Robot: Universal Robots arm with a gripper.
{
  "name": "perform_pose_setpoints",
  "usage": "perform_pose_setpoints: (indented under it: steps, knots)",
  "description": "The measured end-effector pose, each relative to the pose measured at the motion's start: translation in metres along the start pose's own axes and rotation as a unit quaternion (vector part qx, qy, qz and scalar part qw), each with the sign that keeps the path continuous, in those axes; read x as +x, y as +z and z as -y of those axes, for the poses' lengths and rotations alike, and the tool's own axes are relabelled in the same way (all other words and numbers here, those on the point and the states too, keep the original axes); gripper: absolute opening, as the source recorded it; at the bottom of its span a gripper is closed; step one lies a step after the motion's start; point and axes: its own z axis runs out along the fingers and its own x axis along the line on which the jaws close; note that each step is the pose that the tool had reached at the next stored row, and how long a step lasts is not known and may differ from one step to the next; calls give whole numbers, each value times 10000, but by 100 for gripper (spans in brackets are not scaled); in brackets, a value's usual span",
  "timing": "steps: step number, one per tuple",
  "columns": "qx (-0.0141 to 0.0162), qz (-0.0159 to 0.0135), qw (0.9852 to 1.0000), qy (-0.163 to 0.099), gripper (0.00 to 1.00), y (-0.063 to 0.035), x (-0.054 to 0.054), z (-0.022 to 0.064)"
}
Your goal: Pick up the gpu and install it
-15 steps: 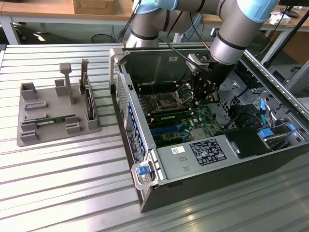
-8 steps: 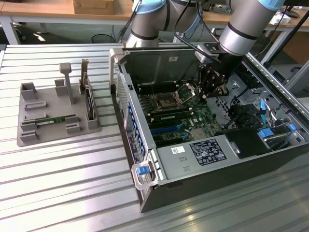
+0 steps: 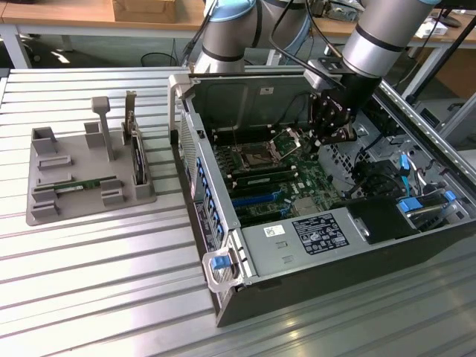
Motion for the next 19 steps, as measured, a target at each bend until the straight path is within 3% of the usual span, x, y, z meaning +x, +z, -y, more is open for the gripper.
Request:
perform_pose_setpoints:
  steps: [7,10,13,15,16,19]
  knots:
    - [0,1,10000,8,11,0,0,0]
    - [-1,14,9998,202,11,-1,0,0]
    - [-2,52,9982,595,11,0,0,0]
    - [-2,80,9961,875,11,0,0,0]
    - [-3,99,9943,1058,11,1,0,0]
    - [-4,153,9870,1599,11,0,0,0]
